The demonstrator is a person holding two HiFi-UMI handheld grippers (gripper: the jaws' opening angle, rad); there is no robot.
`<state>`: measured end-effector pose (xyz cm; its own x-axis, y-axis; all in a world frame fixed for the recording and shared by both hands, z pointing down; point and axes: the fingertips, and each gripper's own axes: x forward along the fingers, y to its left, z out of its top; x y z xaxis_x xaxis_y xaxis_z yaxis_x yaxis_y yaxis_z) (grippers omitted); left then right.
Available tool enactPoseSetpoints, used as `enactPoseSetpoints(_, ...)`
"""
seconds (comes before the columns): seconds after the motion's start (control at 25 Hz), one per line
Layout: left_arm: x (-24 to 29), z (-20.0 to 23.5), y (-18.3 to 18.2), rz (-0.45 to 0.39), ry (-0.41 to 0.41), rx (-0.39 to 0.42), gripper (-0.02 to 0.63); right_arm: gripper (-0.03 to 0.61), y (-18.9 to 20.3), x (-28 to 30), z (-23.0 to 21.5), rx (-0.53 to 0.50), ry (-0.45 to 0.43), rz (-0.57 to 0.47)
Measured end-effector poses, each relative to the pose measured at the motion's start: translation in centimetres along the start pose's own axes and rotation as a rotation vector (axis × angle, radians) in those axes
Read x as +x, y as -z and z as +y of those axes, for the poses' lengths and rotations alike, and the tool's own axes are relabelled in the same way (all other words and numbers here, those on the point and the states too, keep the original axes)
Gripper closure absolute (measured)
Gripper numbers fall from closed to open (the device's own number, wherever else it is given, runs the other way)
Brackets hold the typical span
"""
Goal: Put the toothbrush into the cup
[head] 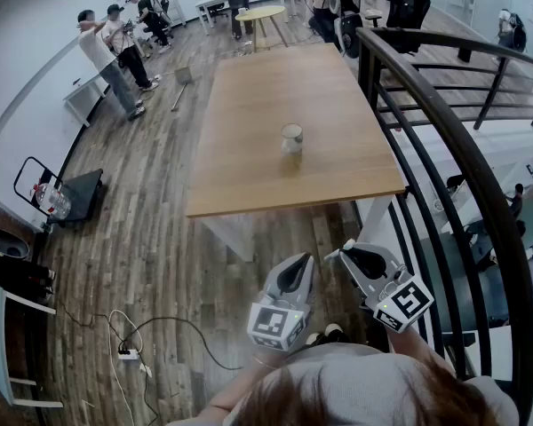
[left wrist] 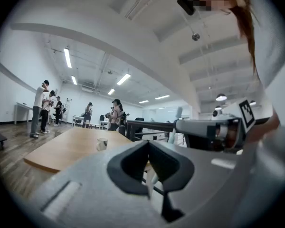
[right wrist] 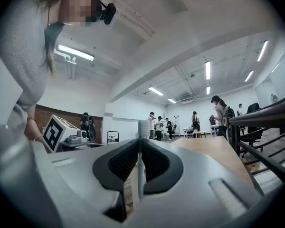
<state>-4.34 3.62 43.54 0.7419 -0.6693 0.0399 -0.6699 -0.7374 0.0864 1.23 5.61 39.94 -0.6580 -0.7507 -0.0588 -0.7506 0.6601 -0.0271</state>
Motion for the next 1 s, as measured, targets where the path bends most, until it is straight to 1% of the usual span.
enactPoseSetpoints(0.36, -0.2, -0.1, 0.0, 0.003, -0.003, -0.001, 0.614, 0.554, 0.1, 0.0, 0.4, 0.002, -0.01, 0.001)
enactPoseSetpoints(0.68, 0.5, -0.2, 0.2, 0.01, -0.006, -0.004, 0.614, 0.552, 0.0, -0.2, -0.5, 0.006, -0.011, -0.022)
enactPoseSetpoints(0.8, 0.9, -0.2, 0.2, 0.012, -0.008, -0.002, 0.614, 0.552, -0.3, -0.3, -0.9, -0.007, -0.009, -0.038)
enactPoseSetpoints(1.0, 2.4, -0.4, -0.1, 0.011, -0.013, 0.006, 0.614, 0.554, -0.9, -0.3, -2.5, 0.004, -0.018, -0.063)
